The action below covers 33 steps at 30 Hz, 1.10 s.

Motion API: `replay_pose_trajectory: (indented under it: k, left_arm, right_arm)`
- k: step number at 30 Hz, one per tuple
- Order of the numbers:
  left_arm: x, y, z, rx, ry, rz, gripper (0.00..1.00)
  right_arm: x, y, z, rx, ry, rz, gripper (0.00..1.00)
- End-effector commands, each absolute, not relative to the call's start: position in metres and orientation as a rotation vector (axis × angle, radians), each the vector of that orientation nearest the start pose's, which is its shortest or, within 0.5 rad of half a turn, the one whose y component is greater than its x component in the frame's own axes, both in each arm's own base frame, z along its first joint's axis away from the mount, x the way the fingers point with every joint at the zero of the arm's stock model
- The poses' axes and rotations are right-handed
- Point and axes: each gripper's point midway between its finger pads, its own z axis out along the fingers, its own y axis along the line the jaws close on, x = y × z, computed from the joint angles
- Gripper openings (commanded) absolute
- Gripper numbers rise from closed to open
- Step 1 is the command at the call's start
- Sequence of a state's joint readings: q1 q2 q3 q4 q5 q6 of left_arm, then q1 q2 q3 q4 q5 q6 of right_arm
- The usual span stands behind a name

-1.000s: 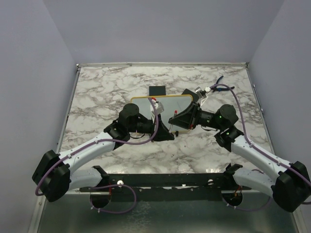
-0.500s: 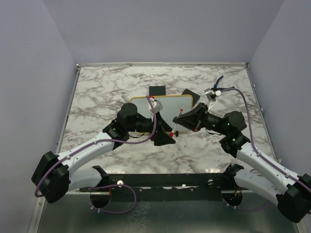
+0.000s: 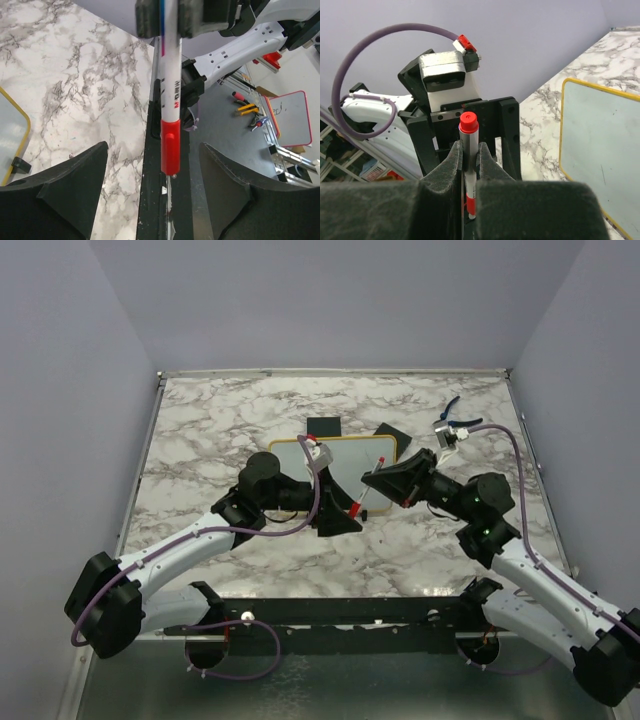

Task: Write a sentence on the whiteboard
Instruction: Open the whiteboard marker at the center of the board.

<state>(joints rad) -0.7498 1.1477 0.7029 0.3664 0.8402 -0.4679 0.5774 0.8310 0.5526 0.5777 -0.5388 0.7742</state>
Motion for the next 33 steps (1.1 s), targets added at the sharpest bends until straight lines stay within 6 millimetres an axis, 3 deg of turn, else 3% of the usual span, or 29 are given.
replay_pose_trajectory:
  k: [1,5,9,11,17,19,20,27,28,33]
  left_arm:
    - [0.148,-0.333,0.271,0.942,1.554,-1.576,0.71]
    - [0.148,-0.333,0.272,0.933,1.547,-1.584,0.58]
    - [0.148,-0.334,0.270,0.932,1.557,-1.592,0.28]
    - [0.147,-0.334,0.268,0.932,1.567,-1.599,0.19]
    - [0.143,-0.334,0.260,0.943,1.593,-1.623,0.17]
    - [0.142,-0.334,0.261,0.949,1.585,-1.621,0.03]
    - [0.143,-0.334,0.261,0.948,1.582,-1.618,0.00]
    - [0.136,-0.335,0.256,0.970,1.589,-1.631,0.00]
    - [0.130,-0.336,0.252,0.993,1.593,-1.645,0.00]
    - [0.124,-0.339,0.245,1.031,1.614,-1.649,0.00]
  right_arm:
    - [0.197,0.265,0.322,-0.373,1.452,1.438,0.00]
    - [0.198,0.269,0.319,-0.379,1.459,1.439,0.00]
    - [0.199,0.269,0.319,-0.375,1.457,1.432,0.00]
    - [0.199,0.268,0.320,-0.369,1.454,1.428,0.00]
    - [0.205,0.261,0.326,-0.314,1.434,1.391,0.00]
    - [0.205,0.260,0.329,-0.313,1.428,1.383,0.00]
    - [0.206,0.260,0.330,-0.310,1.428,1.380,0.00]
    - [0.216,0.248,0.335,-0.188,1.432,1.344,0.00]
    - [0.226,0.234,0.343,-0.071,1.410,1.299,0.00]
    - [0.228,0.218,0.365,-0.073,1.352,1.190,0.00]
